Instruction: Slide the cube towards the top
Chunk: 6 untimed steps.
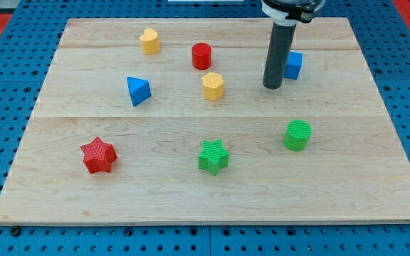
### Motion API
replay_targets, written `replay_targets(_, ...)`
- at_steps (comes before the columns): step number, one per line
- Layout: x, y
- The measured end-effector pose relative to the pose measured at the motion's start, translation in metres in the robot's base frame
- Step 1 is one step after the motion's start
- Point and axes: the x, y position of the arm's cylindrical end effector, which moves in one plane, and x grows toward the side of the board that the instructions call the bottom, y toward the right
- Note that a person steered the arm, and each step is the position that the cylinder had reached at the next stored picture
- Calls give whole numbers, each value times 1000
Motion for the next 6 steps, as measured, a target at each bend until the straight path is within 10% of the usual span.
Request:
replay_targets(2, -18, 74)
replay_targets(4, -92, -2)
replay_targets(6, -37, 55)
